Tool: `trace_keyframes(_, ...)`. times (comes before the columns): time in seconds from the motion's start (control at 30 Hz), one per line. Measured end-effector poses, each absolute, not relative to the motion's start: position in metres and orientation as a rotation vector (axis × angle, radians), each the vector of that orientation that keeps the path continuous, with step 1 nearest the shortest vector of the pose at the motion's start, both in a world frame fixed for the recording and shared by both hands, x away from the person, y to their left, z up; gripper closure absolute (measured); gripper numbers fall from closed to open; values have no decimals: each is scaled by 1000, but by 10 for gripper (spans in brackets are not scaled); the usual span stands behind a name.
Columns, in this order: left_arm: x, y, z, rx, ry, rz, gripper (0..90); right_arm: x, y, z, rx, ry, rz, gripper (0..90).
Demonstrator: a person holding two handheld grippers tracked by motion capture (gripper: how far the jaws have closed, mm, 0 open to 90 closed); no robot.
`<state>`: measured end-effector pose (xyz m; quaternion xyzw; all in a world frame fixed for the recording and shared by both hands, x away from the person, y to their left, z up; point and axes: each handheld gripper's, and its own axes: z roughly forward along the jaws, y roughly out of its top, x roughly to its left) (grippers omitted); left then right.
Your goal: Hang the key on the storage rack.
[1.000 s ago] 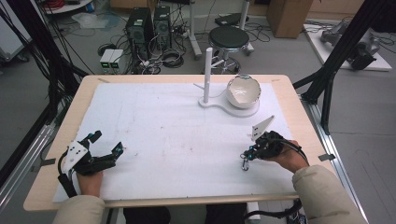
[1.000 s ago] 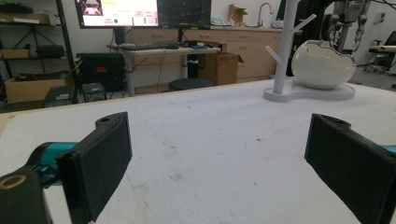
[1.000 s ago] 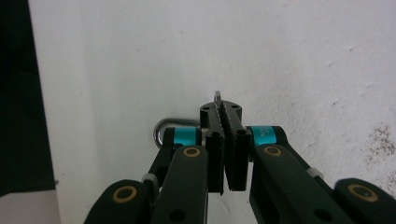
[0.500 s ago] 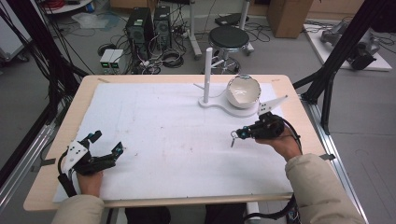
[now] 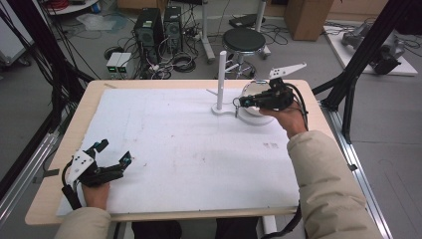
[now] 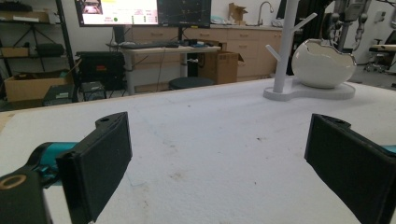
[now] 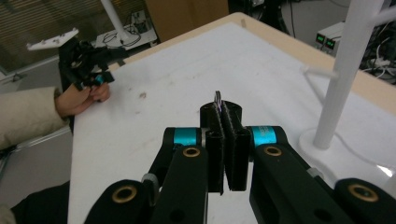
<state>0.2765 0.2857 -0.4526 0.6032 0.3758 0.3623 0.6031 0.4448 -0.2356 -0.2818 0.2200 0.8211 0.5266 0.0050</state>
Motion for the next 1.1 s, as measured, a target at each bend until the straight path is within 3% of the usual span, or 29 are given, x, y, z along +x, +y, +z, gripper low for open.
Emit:
trace_keyframes(0.47, 277, 286, -452, 1400, 870, 838, 78, 491, -194, -282, 775, 2552, 1630, 888)
trace_keyframes(1.1, 277, 286, -453, 1397, 871, 836, 78, 513, -190, -303, 888, 2521, 1582, 887)
